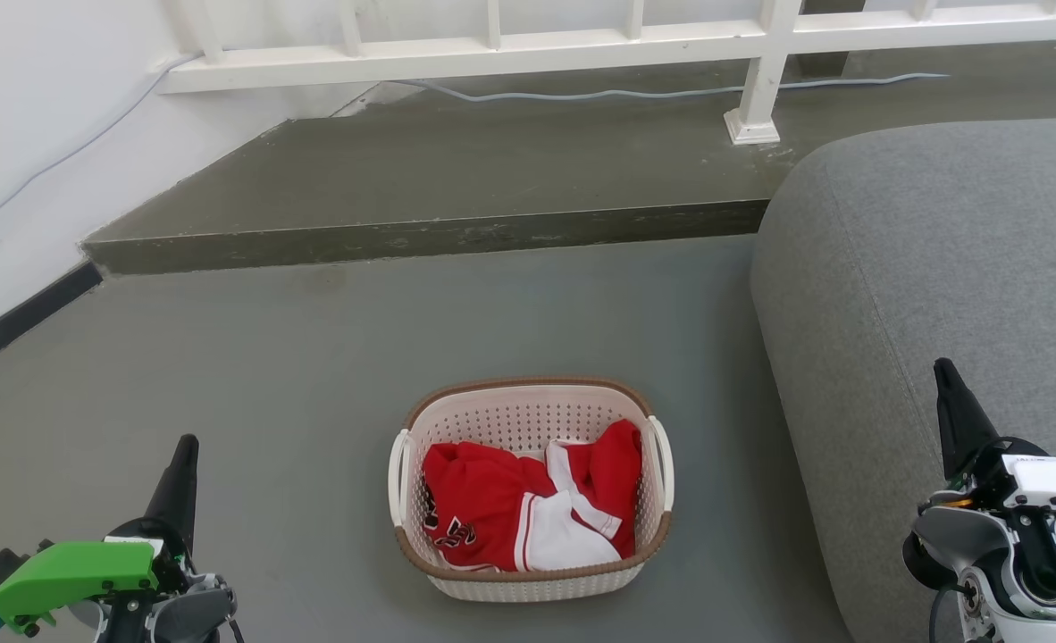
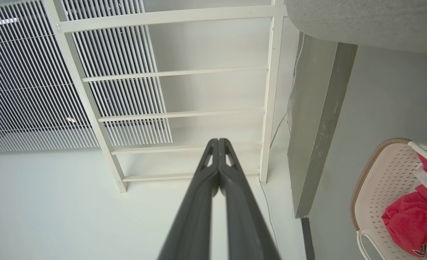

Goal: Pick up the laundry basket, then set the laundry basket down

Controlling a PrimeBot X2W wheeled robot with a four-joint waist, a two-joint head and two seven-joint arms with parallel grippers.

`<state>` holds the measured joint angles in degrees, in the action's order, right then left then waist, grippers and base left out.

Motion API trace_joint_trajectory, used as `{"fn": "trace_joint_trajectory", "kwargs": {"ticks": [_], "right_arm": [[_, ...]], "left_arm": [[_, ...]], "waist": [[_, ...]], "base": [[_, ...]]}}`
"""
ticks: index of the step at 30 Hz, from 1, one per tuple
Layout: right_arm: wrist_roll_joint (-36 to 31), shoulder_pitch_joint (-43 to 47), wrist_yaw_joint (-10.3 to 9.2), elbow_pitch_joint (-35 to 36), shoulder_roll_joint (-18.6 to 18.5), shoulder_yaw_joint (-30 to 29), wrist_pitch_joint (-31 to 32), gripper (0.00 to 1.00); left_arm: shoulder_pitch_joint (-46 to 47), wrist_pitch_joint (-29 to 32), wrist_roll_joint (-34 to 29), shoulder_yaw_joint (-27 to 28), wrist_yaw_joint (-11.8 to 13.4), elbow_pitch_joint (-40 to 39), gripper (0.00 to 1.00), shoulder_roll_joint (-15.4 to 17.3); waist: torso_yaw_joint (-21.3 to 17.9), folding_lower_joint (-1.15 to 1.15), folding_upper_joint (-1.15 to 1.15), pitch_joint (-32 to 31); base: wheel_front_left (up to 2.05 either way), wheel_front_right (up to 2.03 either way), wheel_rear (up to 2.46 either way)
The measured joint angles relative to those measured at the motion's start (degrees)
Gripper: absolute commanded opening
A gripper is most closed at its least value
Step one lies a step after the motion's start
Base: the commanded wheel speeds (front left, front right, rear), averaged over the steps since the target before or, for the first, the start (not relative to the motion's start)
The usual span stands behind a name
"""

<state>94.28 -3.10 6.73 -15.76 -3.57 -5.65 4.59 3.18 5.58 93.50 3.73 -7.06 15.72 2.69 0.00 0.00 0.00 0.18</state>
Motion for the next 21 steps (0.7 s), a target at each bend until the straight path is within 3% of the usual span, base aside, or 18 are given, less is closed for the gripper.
{"fn": "trace_joint_trajectory", "kwargs": {"ticks": [4,5,21], "right_arm": [[0.0,0.0,0.0,0.0,0.0,0.0,0.0,0.0],[0.0,0.0,0.0,0.0,0.0,0.0,0.0,1.0],[-1.5,3.5,-0.25,-2.9,1.7,1.5,-1.4,1.0]], "left_arm": [[0.0,0.0,0.0,0.0,0.0,0.0,0.0,0.0],[0.0,0.0,0.0,0.0,0.0,0.0,1.0,0.0],[-2.9,-1.4,-2.1,-1.9,0.0,2.2,1.0,-1.5]], "waist": [[0.0,0.0,0.0,0.0],[0.0,0.0,0.0,0.0],[0.0,0.0,0.0,0.0]], "base": [[0.0,0.0,0.0],[0.0,0.0,0.0],[0.0,0.0,0.0]]}}
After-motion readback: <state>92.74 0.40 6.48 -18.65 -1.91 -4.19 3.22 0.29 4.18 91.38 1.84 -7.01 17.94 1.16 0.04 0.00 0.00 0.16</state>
